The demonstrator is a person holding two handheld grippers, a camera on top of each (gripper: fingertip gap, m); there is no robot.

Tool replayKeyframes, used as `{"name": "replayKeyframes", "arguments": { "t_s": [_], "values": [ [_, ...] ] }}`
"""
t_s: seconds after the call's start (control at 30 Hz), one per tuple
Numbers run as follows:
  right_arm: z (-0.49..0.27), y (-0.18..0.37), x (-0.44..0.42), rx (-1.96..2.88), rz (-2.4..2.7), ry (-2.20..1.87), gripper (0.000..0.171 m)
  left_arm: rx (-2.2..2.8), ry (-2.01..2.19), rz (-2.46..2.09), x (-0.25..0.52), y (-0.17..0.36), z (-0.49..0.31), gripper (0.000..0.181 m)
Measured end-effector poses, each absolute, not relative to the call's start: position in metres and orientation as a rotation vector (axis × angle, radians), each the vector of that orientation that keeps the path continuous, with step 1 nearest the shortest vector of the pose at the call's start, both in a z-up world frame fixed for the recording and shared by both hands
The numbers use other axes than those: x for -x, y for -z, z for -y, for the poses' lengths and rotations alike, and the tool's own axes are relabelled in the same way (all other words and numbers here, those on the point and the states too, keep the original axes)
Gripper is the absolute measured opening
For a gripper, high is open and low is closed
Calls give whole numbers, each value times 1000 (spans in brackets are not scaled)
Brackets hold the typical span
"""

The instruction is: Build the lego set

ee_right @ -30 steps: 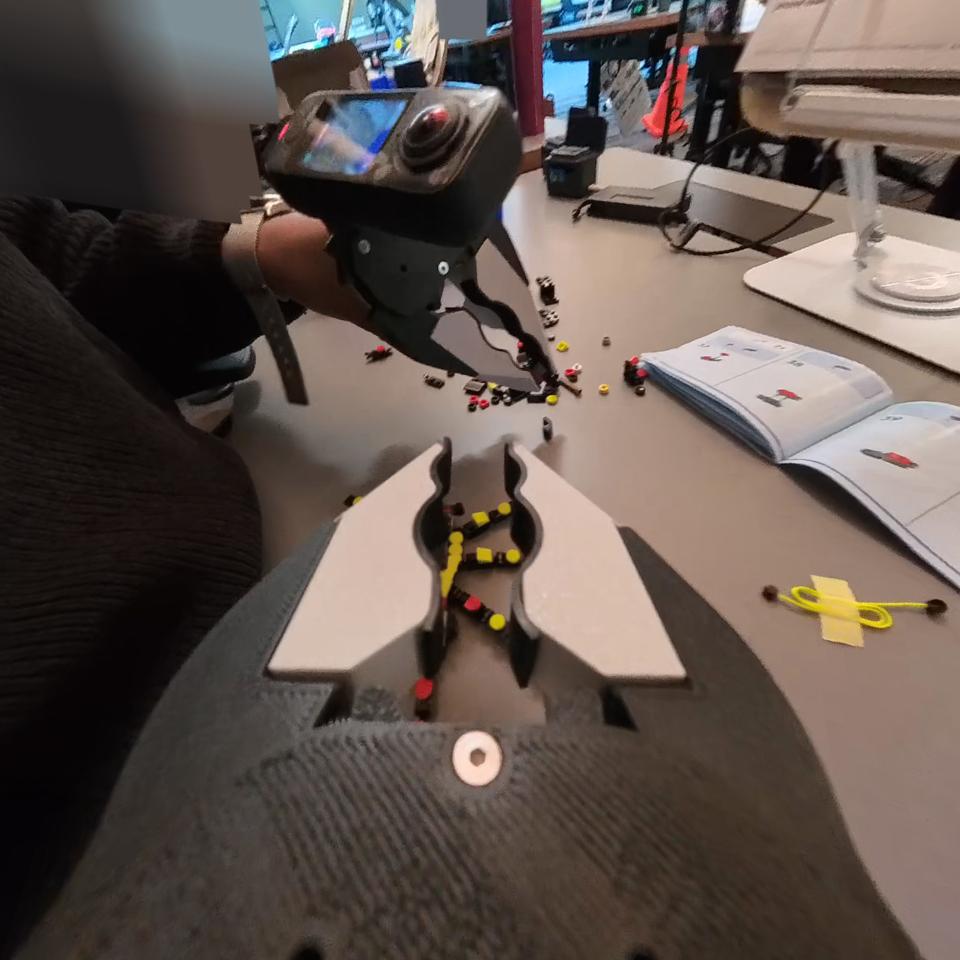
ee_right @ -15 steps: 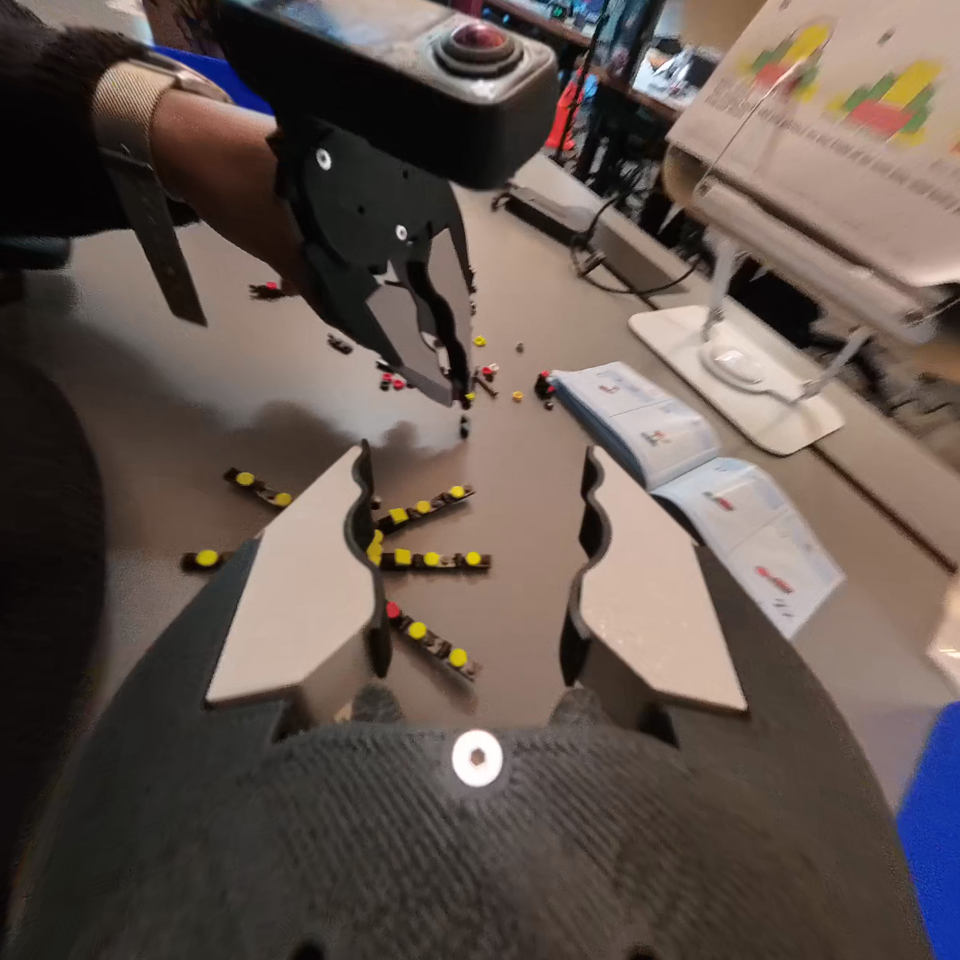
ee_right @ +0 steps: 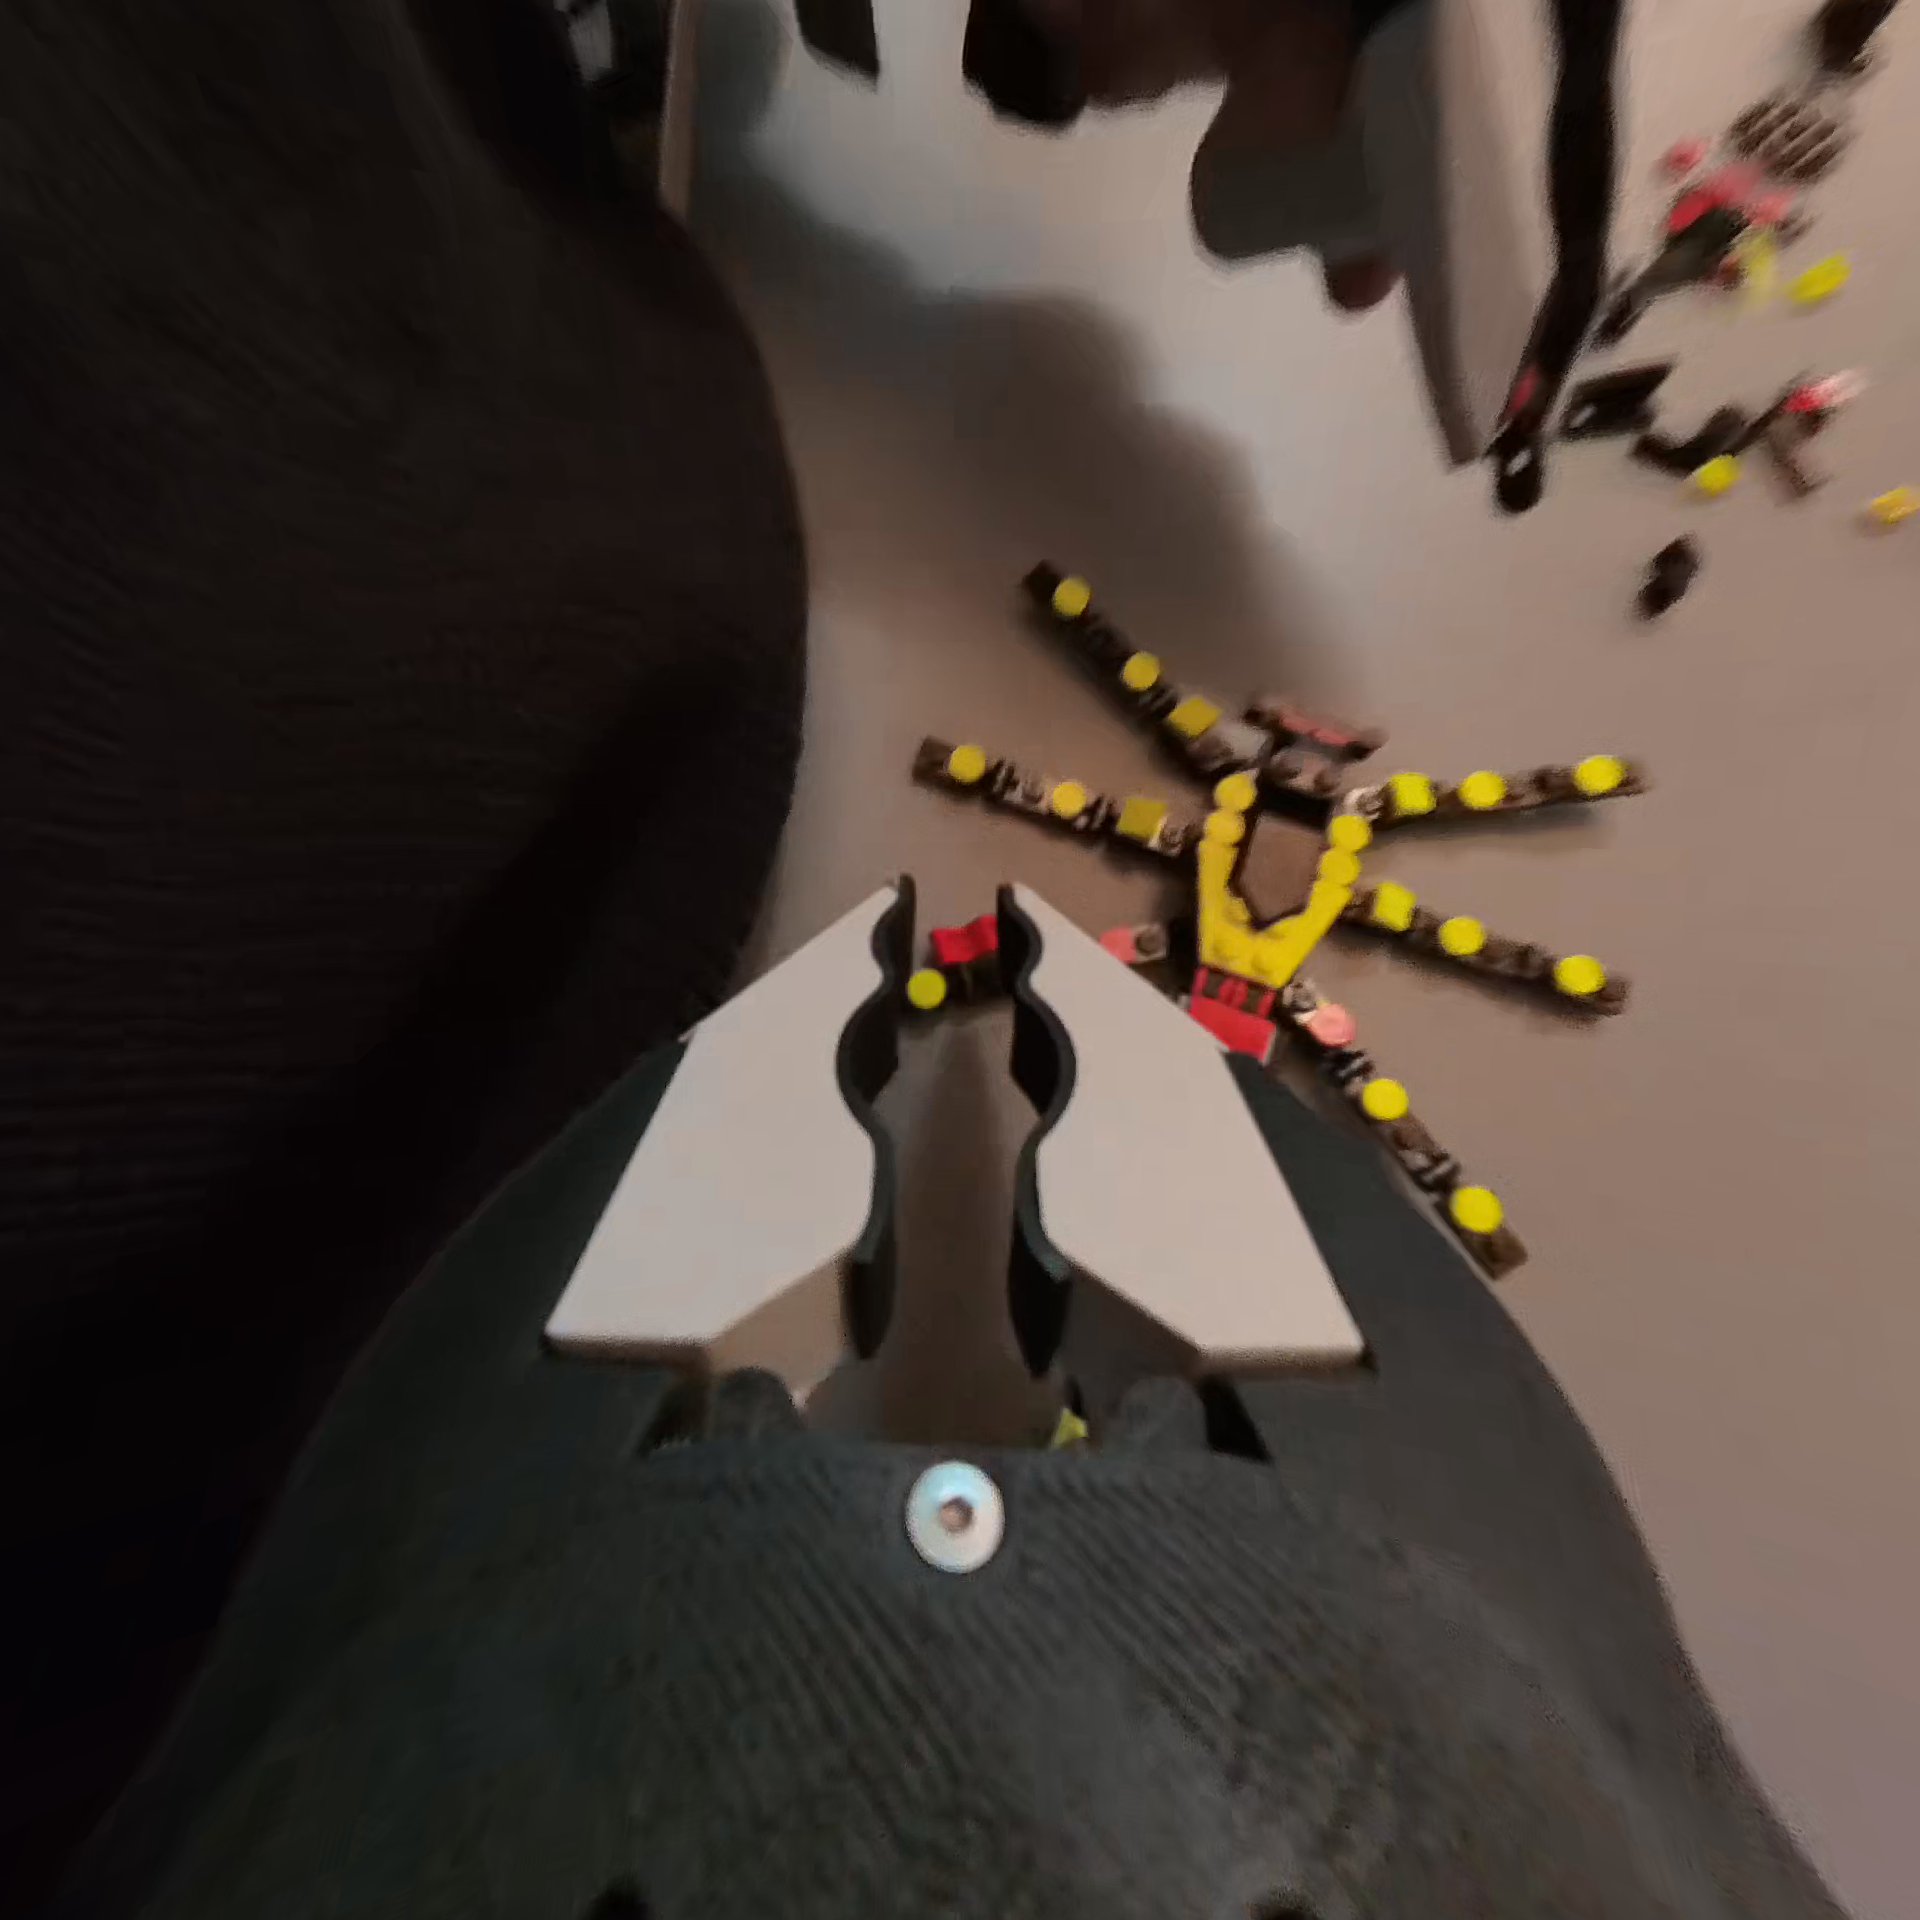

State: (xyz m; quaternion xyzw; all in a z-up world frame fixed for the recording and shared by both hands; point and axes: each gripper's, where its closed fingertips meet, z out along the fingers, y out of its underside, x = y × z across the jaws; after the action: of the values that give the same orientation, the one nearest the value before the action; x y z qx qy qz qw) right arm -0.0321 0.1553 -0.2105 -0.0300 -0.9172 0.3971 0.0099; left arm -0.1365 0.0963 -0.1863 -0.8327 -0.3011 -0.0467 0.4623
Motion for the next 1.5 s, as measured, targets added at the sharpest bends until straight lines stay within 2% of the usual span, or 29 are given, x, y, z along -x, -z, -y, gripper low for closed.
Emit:
{"name": "replayKeyframes", "arguments": {
  "t_s": [0.13,0.4,0.43,0.47,0.87,0.97,1.27,1.33,1.4,1.5],
  "values": [
    [-158,227,30,64,2929,-1122,17,1946,209,764,131,178,-100,8],
    [-150,229,37,51,2876,-1070,10,1872,313,792,131,180,-97,8],
    [-149,228,36,58,2880,-1079,9,1862,324,788,130,179,-98,8],
    [-148,227,36,62,2882,-1097,0,1851,338,782,129,177,-99,8],
    [-153,194,61,356,2756,-1437,0,1757,468,769,122,169,-103,7],
    [-155,198,62,362,2769,-1411,0,1755,482,768,121,170,-104,7],
    [-146,230,58,207,2831,-1083,21,1743,529,777,119,172,-105,7],
    [-146,235,59,193,2837,-1036,19,1744,536,775,118,173,-105,7],
    [-144,235,57,197,2851,-1048,7,1745,539,772,118,173,-106,7],
    [-144,235,56,237,2872,-1071,7,1746,549,769,117,173,-106,7]
  ]
}}
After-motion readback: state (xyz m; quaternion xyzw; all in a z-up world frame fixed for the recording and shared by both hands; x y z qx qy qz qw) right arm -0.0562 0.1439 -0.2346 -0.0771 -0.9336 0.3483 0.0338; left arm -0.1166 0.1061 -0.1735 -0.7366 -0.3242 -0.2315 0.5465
